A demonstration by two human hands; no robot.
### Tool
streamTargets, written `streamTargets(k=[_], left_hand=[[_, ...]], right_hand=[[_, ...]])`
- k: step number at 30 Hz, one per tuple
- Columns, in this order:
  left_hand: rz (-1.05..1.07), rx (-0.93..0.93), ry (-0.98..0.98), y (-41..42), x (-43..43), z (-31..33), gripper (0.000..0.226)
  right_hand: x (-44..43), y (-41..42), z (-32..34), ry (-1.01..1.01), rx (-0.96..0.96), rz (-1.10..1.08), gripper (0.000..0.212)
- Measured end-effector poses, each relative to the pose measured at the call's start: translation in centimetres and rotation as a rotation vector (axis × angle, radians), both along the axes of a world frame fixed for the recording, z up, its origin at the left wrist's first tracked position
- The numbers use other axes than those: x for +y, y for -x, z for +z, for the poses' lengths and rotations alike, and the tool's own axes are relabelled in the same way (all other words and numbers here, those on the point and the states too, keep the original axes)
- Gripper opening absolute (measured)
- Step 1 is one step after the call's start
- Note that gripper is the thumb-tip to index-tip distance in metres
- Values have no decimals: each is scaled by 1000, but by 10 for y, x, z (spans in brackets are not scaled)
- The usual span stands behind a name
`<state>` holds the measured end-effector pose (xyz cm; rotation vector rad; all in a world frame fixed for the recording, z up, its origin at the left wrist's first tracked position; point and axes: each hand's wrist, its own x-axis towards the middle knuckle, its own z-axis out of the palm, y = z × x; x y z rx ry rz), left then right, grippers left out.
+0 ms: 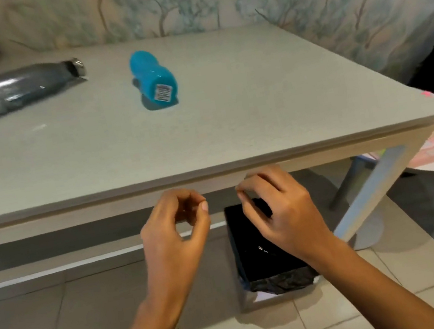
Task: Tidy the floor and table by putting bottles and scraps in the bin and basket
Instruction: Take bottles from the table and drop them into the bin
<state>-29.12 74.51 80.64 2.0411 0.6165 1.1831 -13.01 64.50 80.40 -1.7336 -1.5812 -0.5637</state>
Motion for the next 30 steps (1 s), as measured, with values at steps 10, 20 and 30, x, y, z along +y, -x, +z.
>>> streamTargets(k=[10, 20, 30], left_hand=[[107, 242, -127, 105, 135, 34, 32], [293, 861, -186, 61, 248, 12, 57], [250, 990, -214, 56, 265, -5, 72]], right_hand=[[118, 116, 42, -31, 205, -147, 24], [262, 47, 80, 164, 32, -291, 48], [390, -59, 91, 659, 217, -600, 84]])
